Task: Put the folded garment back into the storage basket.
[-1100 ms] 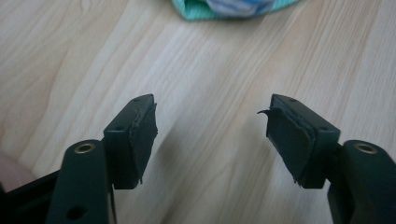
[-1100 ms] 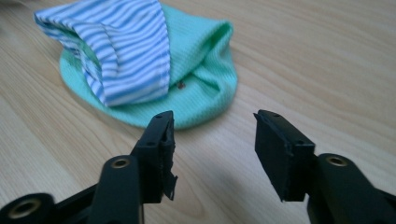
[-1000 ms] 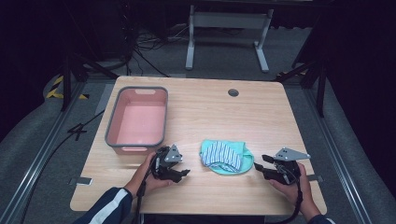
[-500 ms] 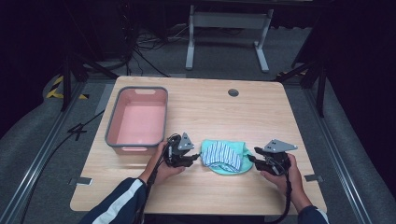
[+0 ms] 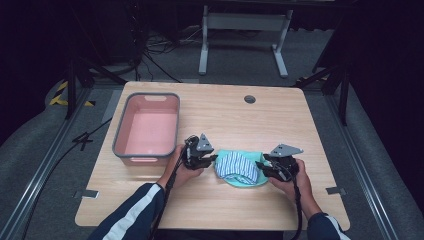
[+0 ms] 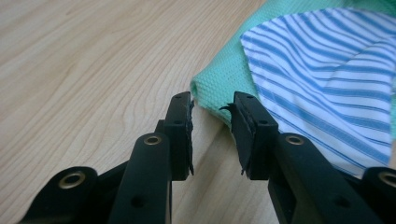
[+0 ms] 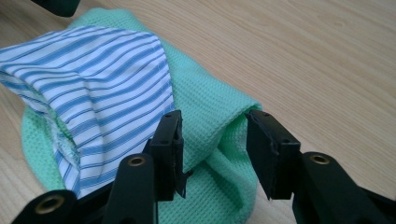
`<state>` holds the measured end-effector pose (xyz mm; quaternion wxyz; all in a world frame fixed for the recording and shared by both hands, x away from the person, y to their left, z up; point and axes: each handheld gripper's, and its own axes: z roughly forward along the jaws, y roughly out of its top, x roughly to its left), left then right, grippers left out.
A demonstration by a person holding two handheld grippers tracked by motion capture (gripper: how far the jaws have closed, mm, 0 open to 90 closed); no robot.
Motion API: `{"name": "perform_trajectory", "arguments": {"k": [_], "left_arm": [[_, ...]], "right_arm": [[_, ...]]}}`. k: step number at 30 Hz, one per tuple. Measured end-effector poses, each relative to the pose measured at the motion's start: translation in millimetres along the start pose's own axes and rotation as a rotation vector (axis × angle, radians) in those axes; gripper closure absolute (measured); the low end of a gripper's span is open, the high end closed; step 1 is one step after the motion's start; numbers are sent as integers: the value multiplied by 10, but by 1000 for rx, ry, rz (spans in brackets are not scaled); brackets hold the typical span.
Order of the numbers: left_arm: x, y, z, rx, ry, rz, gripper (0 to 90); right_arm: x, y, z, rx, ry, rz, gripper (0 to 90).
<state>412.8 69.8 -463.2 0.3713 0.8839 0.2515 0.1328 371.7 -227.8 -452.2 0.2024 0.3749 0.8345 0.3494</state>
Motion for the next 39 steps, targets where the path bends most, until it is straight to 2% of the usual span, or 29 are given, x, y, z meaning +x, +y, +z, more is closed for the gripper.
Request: {"name": "perform_trajectory", "arguments": {"k": [3,4,11,13,15,18,23,27,33,34,37,38,39], "left_arm": [[0,-11,71,12,4,-14,630],[-2,-16,87,10,-14,-16,637],[-27,-25,123,27,-20,-6,563],[-31,-36,138,27,-36,-8,540],[-29,-40,149,21,-40,-21,508],[-8,-58,166,17,-68,-57,452],[9,-62,184,23,-61,-90,369],[-9,-52,196,25,-61,-86,348],[-38,-44,209,28,-57,-86,326],[-36,-42,205,31,-60,-74,331],[-46,-43,193,26,-84,-59,395],[-51,-44,190,20,-101,-47,455],[-58,-43,191,21,-102,-52,502]], "right_arm": [[-18,-23,22,3,-8,9,535],[-23,-34,33,5,-9,19,533],[-13,-88,107,32,-18,17,494],[-25,-112,130,43,-18,25,472],[-36,-135,161,58,-19,38,454],[-56,-146,168,51,-9,50,442],[-108,-181,180,39,34,111,457],[-107,-182,178,38,48,108,496],[-78,-171,170,39,83,92,646],[-75,-170,169,40,86,89,665],[-61,-169,166,37,100,87,732],[-52,-166,165,38,104,82,751],[-45,-164,164,39,104,77,768]]}}
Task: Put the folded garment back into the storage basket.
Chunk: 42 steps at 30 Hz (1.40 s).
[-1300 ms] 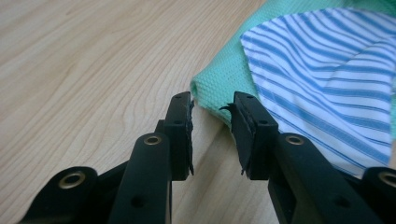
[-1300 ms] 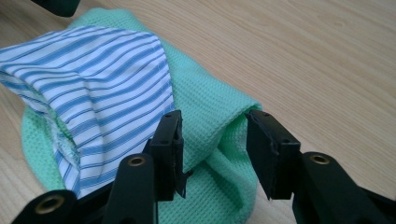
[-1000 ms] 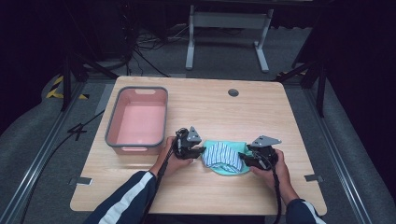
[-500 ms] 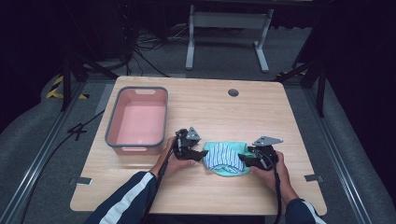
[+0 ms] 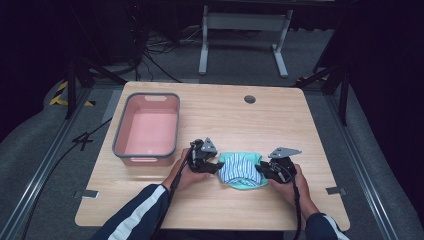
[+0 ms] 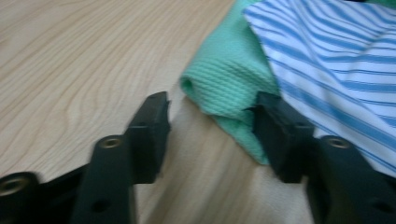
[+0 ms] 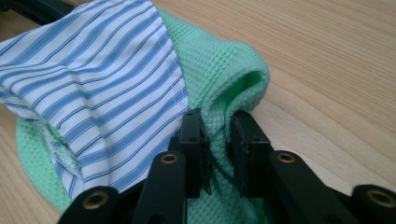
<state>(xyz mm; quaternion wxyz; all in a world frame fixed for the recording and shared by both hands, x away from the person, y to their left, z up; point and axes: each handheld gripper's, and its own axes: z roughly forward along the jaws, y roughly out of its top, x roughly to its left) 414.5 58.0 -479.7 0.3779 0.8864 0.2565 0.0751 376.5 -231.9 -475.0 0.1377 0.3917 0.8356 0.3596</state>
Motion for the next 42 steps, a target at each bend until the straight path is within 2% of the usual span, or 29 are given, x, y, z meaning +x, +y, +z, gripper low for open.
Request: {"name": "perform_trajectory", "arguments": {"k": [4,5,6,7,9,10,11,12,13,14,15,21,25,26,27,29,30,33,36,37,38,39,40,42], "left_arm": [[-9,2,-4,0,-19,1,584],[-2,0,-4,-3,-39,8,615],[-2,0,-4,-3,-39,8,657],[-1,-3,-2,-8,-46,4,678],[2,-4,-2,-9,-58,1,727],[2,-8,-1,-11,-69,-7,748],[2,-8,-1,-11,-69,-7,760],[7,-6,-4,-8,-71,3,760],[8,-7,-4,-8,-73,3,770],[9,-6,-7,-4,-76,0,786],[9,-7,-5,-7,-77,3,794],[10,-8,-6,-4,-85,-4,807],[12,-8,-4,-6,-85,-7,805],[11,-9,-6,-6,-82,-9,782],[9,-5,-2,-9,-94,-2,682],[-7,1,1,-5,-95,-1,593],[-28,11,12,-8,-91,1,593],[-90,40,37,5,-91,-6,441],[-130,51,52,10,-51,1,414],[-144,60,58,22,-8,7,403],[-140,64,60,33,21,-10,339],[-140,64,60,33,21,-10,314],[-131,60,55,30,30,-20,314],[-129,62,51,33,27,-16,321]], "right_arm": [[21,0,-5,1,-10,-9,772],[23,2,-8,2,-11,-13,766],[23,2,-8,2,-11,-13,766],[20,2,-14,6,-22,-12,731],[15,0,-15,4,-20,-9,731],[8,-3,-18,4,-24,-12,684],[8,-3,-18,4,-24,-12,684],[8,-1,-19,6,-36,-12,626],[-3,-2,-18,8,-58,-5,556],[-32,-10,-22,9,-64,23,520],[-49,-17,-25,9,-61,30,511],[-63,-25,-29,9,-48,38,533],[-42,-23,-35,9,-2,32,714],[-34,-22,-35,10,4,31,739],[-28,-23,-34,9,11,31,771],[-28,-23,-34,9,13,34,780],[-28,-25,-35,8,18,37,789],[-20,-27,-32,5,14,32,800],[-9,-27,-33,5,9,27,801],[-6,-29,-33,4,8,26,801],[-3,-32,-33,1,8,24,801],[-3,-32,-33,1,8,24,801],[0,-34,-34,2,8,18,799],[10,-36,-37,3,9,16,798]]}}
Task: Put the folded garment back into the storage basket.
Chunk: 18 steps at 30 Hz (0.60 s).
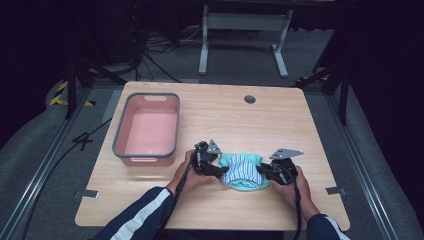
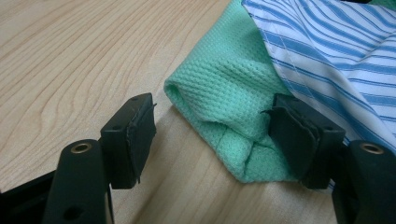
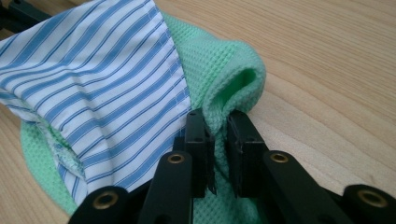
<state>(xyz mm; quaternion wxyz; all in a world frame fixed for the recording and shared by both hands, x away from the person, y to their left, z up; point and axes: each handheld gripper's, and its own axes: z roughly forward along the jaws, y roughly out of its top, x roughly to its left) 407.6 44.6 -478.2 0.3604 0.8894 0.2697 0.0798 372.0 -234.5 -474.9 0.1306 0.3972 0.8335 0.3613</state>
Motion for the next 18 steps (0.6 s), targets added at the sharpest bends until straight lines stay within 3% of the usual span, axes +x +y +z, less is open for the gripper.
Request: {"name": "perform_trajectory", "arguments": {"k": [2,4,9,11,18], "left_arm": [[-7,-3,-9,-6,-17,5,381],[-5,-4,-20,-8,-47,15,524],[67,-42,-31,-33,-99,-21,741],[82,-53,-33,-35,-118,-32,768],[18,-19,-59,-8,-91,25,825]], "right_arm": [[14,-1,4,-2,2,0,796],[26,0,7,-3,6,-2,796],[47,-1,13,-3,15,-2,796],[59,-2,17,-8,13,0,803],[77,-1,-1,-18,16,-1,826]]}}
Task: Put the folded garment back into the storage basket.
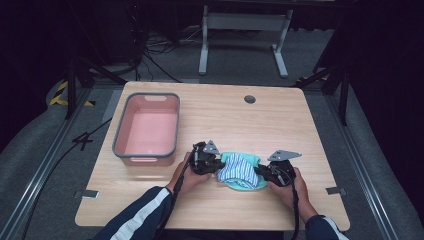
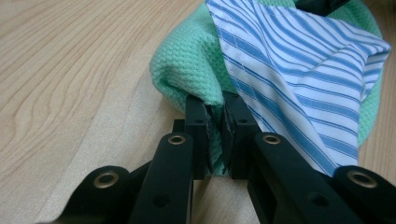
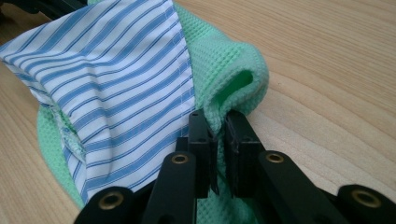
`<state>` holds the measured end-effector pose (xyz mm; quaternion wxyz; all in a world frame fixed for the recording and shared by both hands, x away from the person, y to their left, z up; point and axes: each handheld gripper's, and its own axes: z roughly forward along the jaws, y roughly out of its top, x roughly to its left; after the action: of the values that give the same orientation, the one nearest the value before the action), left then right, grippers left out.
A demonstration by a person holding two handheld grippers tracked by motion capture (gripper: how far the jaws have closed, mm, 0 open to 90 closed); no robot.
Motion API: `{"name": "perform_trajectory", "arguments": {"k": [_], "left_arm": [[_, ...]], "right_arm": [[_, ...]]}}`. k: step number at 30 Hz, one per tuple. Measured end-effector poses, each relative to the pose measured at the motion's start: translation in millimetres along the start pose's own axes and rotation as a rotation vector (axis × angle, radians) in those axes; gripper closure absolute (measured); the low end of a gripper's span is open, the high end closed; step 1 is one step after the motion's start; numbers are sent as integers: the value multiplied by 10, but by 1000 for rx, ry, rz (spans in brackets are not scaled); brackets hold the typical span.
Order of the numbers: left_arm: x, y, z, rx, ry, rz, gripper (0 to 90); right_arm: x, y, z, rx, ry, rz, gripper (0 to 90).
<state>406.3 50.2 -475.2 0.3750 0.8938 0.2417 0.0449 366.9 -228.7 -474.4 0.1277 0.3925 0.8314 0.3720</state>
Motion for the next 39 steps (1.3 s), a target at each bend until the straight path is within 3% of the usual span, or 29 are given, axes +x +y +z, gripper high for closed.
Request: {"name": "perform_trajectory", "arguments": {"k": [11,15,19,24,31,39], "left_arm": [[-37,98,-142,-24,9,32,831],[-60,120,-139,7,29,69,831],[-47,183,-213,11,33,76,831],[-89,263,-283,38,65,127,832],[-57,391,-483,-7,91,125,832],[5,460,-668,-23,112,119,832]], "right_arm": [[20,79,-114,-44,21,1,827],[27,126,-140,-48,29,-4,828],[32,170,-171,-55,19,-14,827],[71,266,-198,-65,15,-19,827],[116,416,-265,-95,4,-35,827],[145,608,-314,-135,5,-44,827]]}}
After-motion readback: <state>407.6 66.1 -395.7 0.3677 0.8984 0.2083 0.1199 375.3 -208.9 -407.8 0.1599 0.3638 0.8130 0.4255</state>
